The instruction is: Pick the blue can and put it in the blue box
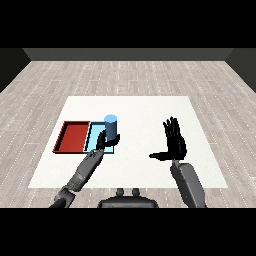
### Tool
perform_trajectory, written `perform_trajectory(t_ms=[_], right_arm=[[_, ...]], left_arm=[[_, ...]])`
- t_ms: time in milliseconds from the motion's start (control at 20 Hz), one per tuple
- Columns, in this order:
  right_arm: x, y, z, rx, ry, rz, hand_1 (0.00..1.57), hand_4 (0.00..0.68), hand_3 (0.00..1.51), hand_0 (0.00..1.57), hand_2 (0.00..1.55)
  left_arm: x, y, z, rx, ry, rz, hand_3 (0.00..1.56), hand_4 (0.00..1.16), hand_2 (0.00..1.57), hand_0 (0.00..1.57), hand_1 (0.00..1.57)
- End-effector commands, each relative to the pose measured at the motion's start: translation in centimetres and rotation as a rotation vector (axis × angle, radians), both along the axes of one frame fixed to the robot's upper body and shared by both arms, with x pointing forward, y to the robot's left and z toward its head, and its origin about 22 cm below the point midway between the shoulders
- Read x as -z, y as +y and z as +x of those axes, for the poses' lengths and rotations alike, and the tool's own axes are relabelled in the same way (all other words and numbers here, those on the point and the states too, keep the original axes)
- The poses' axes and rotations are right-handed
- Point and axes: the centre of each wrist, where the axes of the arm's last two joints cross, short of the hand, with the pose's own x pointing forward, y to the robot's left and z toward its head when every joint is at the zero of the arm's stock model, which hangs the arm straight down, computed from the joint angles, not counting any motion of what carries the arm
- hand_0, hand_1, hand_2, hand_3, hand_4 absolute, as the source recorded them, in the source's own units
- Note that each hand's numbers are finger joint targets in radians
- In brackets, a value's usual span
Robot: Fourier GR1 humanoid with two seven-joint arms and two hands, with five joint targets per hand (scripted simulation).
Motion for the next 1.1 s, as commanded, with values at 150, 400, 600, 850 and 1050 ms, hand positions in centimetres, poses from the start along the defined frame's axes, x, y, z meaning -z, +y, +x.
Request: perform_trajectory(t_ms=[150, 400, 600, 850, 1050], right_arm=[[-0.5, -3.4, -2.2, 0.09, 0.028, 0.002, 0.0, 0.0, 0.0, 0.0, 0.0], [0.1, -3.6, -1.8, 0.101, 0.039, -0.03, 0.0, 0.0, 0.0, 0.0, 0.0], [3.2, -2.8, 0.4, 0.135, 0.058, -0.03, 0.0, 0.0, 0.0, 0.0, 0.0], [3.0, -2.3, 2.3, 0.133, 0.083, 0.023, 0.0, 0.0, 0.0, 0.0, 0.0], [3.2, -4.3, 2.1, 0.144, 0.105, 0.015, 0.0, 0.0, 0.0, 0.0, 0.0]], left_arm=[[-1.0, 8.8, 3.1, -0.203, 0.11, 0.058, 1.5, 1.12, 1.57, 1.57, 1.57], [1.0, 12.0, 3.2, -0.284, 0.254, 0.107, 1.51, 1.09, 1.57, 1.57, 1.57], [0.3, 13.6, 4.4, -0.315, 0.332, 0.152, 1.49, 1.05, 1.57, 1.57, 1.57], [1.1, 12.5, 4.8, -0.371, 0.496, 0.279, 1.41, 0.97, 1.54, 1.57, 1.57], [2.6, 10.0, 4.4, -0.356, 0.568, 0.331, 1.19, 0.94, 1.47, 1.57, 1.57]])
